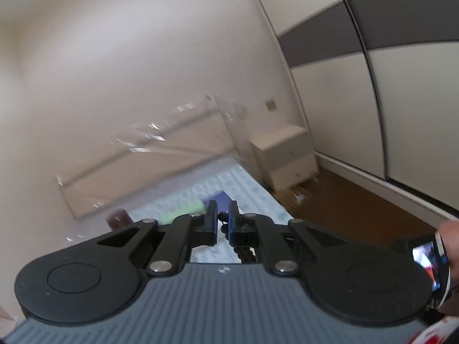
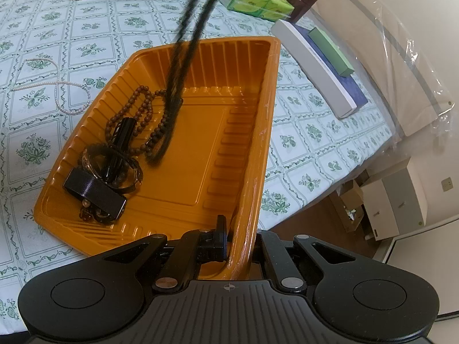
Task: Organize jewelry
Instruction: 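Lift the dark bead strand high and lower it into the orange tray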
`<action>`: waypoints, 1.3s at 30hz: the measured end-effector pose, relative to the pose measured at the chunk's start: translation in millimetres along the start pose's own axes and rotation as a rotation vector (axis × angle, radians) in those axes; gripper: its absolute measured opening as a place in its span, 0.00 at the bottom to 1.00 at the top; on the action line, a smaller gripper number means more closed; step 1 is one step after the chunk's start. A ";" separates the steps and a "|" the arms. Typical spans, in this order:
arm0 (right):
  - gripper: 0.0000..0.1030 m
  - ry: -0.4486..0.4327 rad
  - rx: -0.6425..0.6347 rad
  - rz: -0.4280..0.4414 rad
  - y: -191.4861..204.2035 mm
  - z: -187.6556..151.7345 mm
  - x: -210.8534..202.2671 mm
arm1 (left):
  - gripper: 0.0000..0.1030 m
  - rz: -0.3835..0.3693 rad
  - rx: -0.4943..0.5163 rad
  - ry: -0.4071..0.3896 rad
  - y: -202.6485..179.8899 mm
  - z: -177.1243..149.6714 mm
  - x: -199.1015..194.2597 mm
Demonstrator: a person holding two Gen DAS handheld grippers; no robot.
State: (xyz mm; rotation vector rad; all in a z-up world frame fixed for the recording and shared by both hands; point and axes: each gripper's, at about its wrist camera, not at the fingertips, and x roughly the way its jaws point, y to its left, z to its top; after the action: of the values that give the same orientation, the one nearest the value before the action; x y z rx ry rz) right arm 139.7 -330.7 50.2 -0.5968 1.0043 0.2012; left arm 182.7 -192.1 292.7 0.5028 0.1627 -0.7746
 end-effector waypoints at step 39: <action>0.03 0.008 0.005 0.009 0.0 -1.8 5.2 | 0.08 -0.168 -0.049 0.403 -49.2 -129.5 117.3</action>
State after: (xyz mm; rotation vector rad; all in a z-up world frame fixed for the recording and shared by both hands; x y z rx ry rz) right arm 141.1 -332.2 45.2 -0.5893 1.0149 0.2048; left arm 236.6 -232.0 123.9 0.6000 0.6028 -0.8238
